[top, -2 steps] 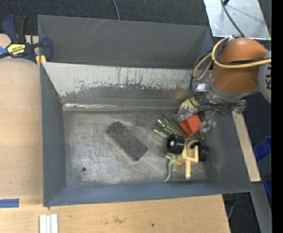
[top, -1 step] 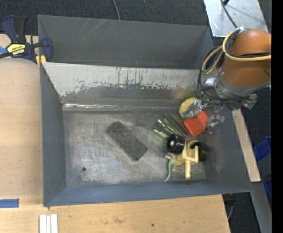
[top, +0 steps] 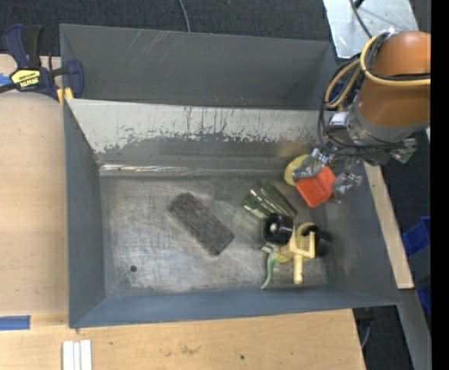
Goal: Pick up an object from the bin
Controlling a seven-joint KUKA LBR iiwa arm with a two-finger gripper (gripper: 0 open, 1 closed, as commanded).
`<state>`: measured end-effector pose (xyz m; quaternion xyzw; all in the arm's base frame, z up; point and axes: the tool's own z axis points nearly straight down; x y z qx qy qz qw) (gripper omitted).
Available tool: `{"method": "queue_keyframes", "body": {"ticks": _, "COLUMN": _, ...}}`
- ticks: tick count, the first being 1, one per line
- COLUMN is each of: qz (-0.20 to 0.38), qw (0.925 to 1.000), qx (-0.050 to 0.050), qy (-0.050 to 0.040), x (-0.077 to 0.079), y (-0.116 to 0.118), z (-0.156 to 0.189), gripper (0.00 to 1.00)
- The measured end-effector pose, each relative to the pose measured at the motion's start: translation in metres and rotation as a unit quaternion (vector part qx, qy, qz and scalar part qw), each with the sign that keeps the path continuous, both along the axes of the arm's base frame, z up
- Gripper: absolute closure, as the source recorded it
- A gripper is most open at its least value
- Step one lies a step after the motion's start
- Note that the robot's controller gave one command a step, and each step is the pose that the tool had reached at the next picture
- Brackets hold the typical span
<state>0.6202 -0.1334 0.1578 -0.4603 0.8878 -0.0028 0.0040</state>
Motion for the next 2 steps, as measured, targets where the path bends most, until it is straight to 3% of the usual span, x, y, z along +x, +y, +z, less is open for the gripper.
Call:
{"method": "queue_keyframes", "body": {"ticks": 1, "qz": -0.002, "qw": 1.0000, "qx": 0.002, "qy": 0.0076, "x": -0.0072, "y": 0.0043, "z": 0.0343, "gripper": 1.00}}
{"method": "queue_keyframes", "body": {"ticks": 2, "qz": 0.046, "qw": 0.9989, "qx": -0.002, "qy": -0.0056, "x": -0.0010, "y": 0.0098, "z": 0.0372, "gripper": 1.00}}
